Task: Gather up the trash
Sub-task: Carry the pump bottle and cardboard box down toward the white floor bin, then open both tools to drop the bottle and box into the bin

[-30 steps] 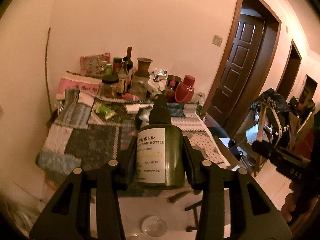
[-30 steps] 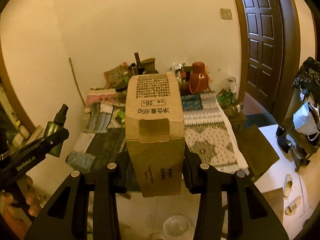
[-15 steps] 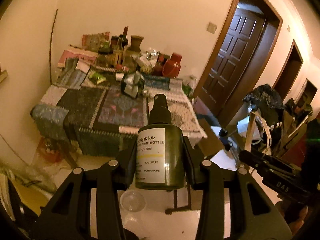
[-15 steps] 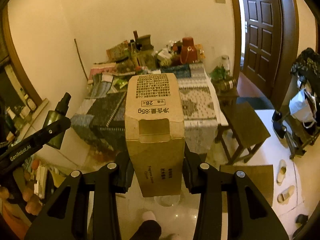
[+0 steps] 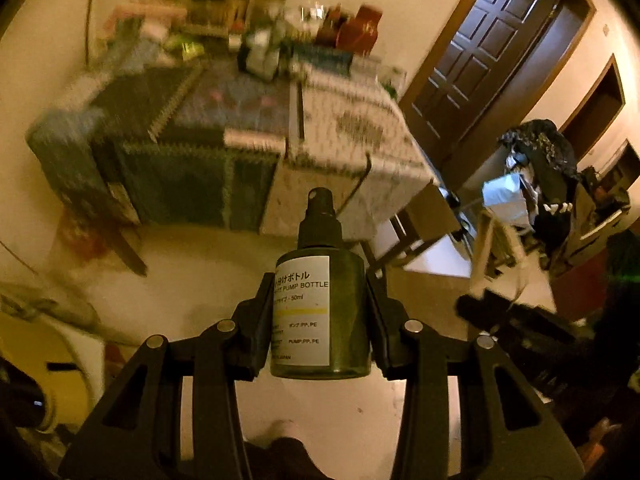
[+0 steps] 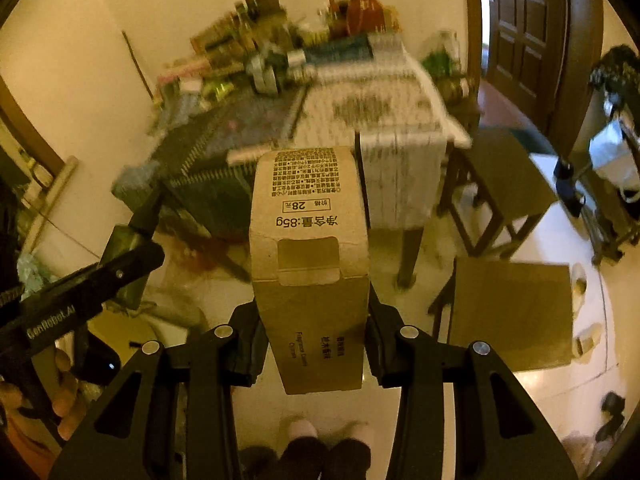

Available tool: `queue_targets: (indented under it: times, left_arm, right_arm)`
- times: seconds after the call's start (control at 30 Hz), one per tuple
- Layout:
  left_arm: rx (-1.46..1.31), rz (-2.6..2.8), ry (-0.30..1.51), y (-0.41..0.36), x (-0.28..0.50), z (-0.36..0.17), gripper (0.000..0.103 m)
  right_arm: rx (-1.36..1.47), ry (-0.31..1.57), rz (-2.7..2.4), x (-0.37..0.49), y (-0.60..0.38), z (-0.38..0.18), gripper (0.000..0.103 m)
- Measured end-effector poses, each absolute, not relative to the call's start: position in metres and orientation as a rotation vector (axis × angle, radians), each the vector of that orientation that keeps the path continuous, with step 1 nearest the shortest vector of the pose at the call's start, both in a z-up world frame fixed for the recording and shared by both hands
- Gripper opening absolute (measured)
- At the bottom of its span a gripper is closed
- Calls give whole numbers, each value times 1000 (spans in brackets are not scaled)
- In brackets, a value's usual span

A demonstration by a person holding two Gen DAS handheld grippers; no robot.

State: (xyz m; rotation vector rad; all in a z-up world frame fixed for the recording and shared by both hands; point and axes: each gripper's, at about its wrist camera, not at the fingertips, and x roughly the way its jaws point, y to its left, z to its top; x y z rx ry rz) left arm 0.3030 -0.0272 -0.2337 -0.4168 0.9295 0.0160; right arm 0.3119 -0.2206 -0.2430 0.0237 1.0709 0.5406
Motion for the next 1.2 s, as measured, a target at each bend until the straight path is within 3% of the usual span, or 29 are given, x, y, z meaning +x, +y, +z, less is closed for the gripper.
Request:
queue_targets:
  times: [0.7,0.83,0.93,1.2]
  left_arm:
    - [-432,28,1208,36,342,-539,41]
    - [-460,34,1217,45,349,-570,41]
    - [-469,36,1227,48,356,-590,41]
    - [-452,-13,1268,31,377,-618,41]
  right_arm:
    - [-23,1307,528,341,-143,-507,38]
    - [-5,1326,578,351,-132,-532,39]
    - [-41,1341,564,354,-126,-551,57]
    - [-57,1360,507,358,-133,-565,58]
